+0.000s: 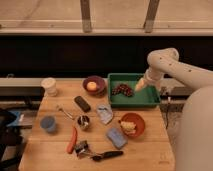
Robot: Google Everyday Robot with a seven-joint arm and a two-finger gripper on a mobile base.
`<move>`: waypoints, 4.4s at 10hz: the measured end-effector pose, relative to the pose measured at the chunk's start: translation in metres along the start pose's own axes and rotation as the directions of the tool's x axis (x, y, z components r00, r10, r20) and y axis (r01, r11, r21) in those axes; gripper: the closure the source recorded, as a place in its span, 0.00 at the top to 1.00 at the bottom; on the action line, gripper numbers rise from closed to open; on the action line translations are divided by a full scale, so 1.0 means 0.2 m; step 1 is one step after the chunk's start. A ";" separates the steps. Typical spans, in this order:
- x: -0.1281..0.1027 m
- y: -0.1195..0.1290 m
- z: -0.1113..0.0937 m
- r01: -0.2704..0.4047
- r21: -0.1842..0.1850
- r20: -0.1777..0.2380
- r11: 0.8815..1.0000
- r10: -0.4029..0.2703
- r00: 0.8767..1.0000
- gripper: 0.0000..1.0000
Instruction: Place brush in table surface
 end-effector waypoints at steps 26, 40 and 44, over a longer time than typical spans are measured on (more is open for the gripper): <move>0.01 0.23 0.05 0.197 -0.017 -0.018 0.980 -0.198 0.980 0.80; 0.54 1.34 -0.05 0.859 -0.242 0.006 0.451 -0.885 0.466 0.80; 0.82 1.47 0.05 0.862 -0.242 -0.057 0.445 -0.894 0.445 0.80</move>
